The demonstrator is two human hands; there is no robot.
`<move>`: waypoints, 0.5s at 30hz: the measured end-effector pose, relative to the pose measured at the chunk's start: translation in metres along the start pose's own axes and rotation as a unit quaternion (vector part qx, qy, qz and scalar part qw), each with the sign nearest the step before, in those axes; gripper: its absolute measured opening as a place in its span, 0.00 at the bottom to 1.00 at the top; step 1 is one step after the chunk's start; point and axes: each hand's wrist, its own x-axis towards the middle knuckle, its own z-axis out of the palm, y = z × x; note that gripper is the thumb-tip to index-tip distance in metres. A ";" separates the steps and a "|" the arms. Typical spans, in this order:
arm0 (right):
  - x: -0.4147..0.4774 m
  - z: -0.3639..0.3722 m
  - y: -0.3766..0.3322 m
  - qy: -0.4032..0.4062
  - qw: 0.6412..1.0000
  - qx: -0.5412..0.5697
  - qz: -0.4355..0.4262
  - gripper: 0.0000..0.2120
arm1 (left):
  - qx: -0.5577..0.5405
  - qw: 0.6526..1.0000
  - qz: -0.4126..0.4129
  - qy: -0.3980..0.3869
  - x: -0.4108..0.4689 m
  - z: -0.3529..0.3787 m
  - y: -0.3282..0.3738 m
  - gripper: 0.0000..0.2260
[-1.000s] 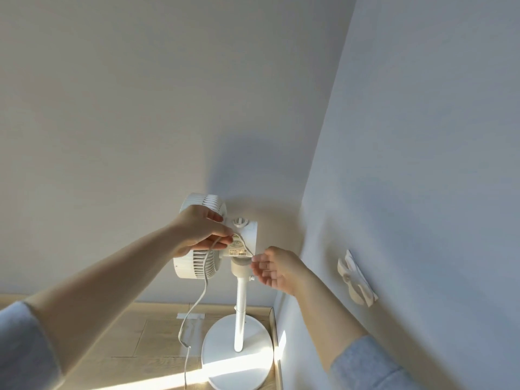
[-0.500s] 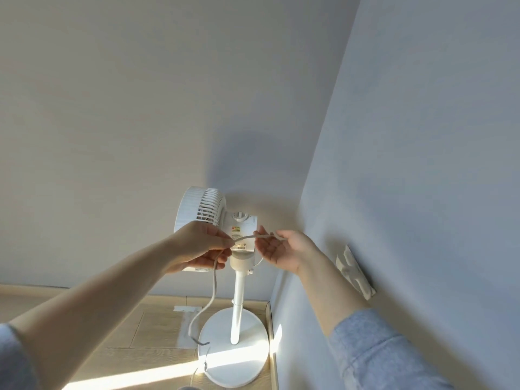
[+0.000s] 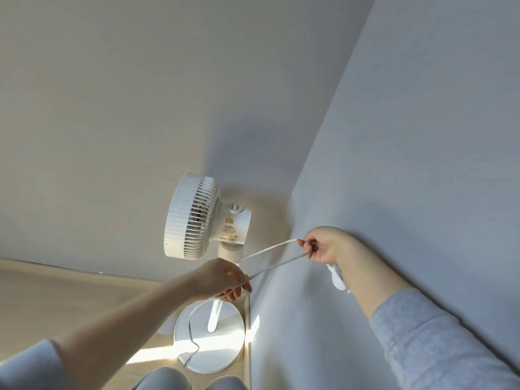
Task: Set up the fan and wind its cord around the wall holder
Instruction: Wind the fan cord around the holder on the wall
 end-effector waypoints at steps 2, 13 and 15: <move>0.000 -0.004 -0.002 0.024 0.995 -0.091 -0.026 0.12 | 0.010 1.000 0.012 0.011 0.003 0.002 -0.005 0.11; -0.006 -0.010 -0.013 0.190 0.794 -0.547 -0.185 0.12 | 0.024 0.996 0.062 0.051 0.023 0.014 -0.014 0.08; -0.008 -0.012 -0.012 0.193 0.761 -0.593 -0.180 0.10 | 0.013 0.996 0.070 0.044 0.025 0.018 -0.013 0.08</move>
